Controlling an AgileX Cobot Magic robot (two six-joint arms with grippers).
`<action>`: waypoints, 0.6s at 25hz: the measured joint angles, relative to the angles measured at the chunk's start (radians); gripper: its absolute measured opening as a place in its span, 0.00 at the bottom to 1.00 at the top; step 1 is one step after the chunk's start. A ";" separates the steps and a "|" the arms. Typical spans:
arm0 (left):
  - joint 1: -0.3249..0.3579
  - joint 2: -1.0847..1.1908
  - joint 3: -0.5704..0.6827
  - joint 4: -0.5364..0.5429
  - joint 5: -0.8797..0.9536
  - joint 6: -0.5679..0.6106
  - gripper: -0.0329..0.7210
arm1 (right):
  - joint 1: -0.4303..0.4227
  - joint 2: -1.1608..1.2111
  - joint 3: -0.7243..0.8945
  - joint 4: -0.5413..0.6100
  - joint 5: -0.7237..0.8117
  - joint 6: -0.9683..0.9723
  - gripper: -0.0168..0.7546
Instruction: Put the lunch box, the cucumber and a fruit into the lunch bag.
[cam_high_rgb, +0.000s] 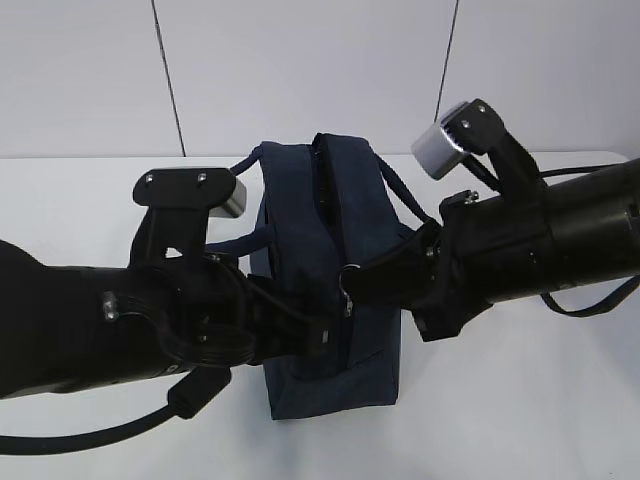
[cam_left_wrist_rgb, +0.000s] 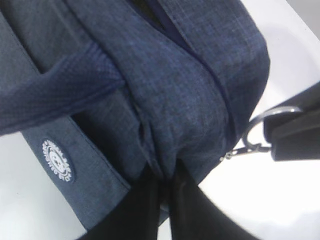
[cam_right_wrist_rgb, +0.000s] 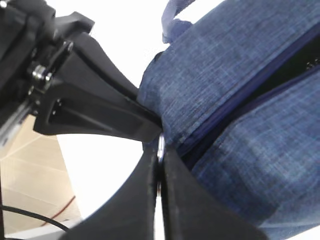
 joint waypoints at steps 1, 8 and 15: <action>0.000 0.000 0.000 0.000 0.000 0.000 0.05 | 0.000 -0.002 0.000 0.000 -0.002 0.014 0.00; 0.000 0.000 0.000 0.000 0.000 0.000 0.05 | 0.000 -0.002 0.000 0.003 -0.003 0.083 0.00; 0.000 0.000 0.000 0.000 -0.002 0.000 0.05 | 0.000 -0.002 -0.041 0.003 -0.005 0.127 0.00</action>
